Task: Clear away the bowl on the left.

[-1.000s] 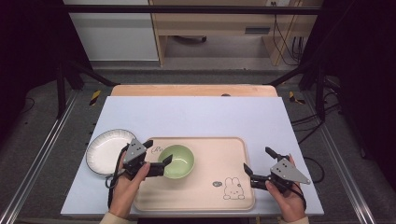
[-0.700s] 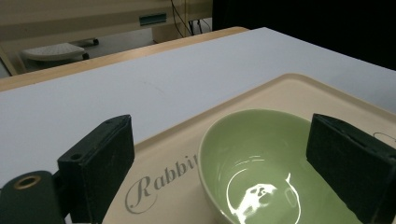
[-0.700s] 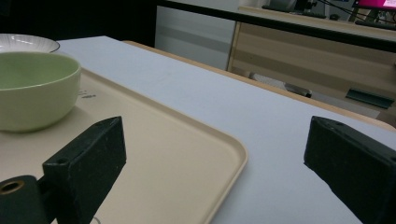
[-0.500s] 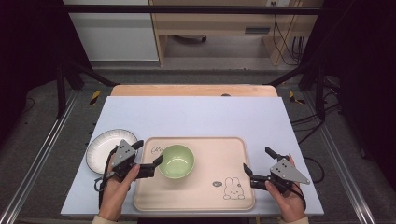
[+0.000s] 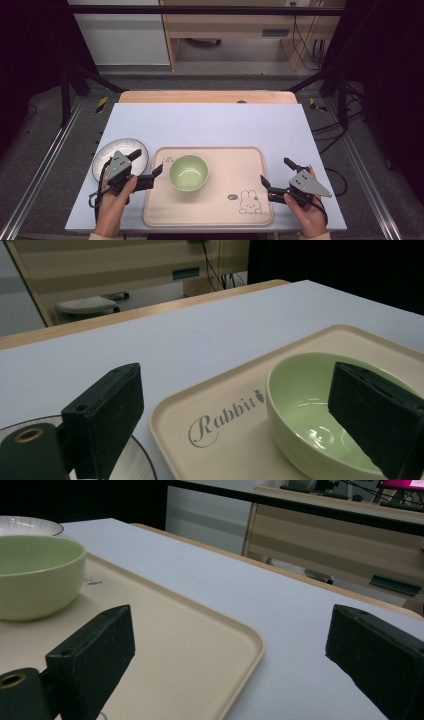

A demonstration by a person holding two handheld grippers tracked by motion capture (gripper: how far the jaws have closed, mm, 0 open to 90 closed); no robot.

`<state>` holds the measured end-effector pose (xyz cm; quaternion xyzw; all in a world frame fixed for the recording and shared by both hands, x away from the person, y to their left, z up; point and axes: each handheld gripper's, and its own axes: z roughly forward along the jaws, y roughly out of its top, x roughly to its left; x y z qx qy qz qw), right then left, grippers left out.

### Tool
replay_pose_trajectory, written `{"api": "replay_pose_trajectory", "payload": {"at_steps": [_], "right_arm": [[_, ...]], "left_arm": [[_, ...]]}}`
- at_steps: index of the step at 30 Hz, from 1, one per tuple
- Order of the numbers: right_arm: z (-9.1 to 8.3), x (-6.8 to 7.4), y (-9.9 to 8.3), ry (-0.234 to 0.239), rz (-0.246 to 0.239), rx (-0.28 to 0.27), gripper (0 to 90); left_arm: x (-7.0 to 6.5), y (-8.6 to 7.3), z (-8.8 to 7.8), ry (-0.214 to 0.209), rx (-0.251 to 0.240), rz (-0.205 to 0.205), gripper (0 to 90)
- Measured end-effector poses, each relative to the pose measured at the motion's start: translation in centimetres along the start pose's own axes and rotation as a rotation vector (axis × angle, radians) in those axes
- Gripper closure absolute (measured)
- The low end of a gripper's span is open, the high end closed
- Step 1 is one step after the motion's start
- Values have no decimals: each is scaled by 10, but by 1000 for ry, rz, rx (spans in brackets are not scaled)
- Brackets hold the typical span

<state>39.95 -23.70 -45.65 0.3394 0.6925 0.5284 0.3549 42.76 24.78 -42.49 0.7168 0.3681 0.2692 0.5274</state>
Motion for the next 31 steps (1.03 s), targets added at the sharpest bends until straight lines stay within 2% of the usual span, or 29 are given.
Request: {"api": "replay_pose_trajectory", "payload": {"at_steps": [19, 27, 31], "right_arm": [[0, 0, 0, 0, 0, 1, 56], [0, 0, 0, 2, 0, 1, 56], [0, 1, 0, 3, 1, 1, 56]], "left_arm": [[21, -11, -16, 40, -32, -17, 76], [29, -19, -22, 26, -41, -7, 76], [31, -26, -25, 12, -56, -22, 76]]}}
